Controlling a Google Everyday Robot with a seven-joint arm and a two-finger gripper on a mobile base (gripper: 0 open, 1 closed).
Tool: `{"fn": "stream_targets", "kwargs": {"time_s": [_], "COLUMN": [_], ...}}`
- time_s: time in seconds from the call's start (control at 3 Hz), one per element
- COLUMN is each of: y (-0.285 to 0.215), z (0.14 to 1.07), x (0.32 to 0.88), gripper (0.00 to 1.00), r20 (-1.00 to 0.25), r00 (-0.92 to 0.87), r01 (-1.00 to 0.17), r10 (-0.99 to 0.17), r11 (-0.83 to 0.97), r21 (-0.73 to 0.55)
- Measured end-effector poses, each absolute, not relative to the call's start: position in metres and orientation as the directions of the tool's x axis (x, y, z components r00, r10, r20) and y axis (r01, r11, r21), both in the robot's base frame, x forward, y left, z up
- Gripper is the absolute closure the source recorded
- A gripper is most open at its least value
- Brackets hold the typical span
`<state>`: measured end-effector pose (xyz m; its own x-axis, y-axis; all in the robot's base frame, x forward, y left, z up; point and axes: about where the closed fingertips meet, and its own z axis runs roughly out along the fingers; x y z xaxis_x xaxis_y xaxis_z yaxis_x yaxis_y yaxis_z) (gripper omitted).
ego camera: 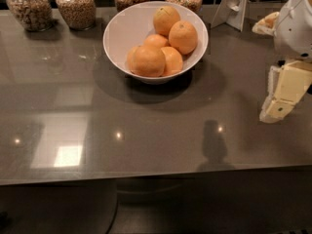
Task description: Pick orange from white bowl
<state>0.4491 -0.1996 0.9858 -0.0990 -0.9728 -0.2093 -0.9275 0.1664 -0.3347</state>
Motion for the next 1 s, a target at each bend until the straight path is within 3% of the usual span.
{"fn": "stream_targets", "kwargs": {"time_s": [0.33, 0.67, 1.0], "y": [-0.152, -0.1, -0.054], "z": [1.003, 1.013, 1.015], "x": [0.472, 0.487, 0.497], "gripper": [0.0, 0.0, 0.0], "r20": [-0.19, -0.096, 0.031], "r00": [0.156, 0.415, 0.639], "r01": [-0.89, -0.807, -0.665], "r10": [-0.969, -0.905, -0.768], "r11": [-0.055, -0.317, -0.573], "r21": [-0.452, -0.498, -0.479]}}
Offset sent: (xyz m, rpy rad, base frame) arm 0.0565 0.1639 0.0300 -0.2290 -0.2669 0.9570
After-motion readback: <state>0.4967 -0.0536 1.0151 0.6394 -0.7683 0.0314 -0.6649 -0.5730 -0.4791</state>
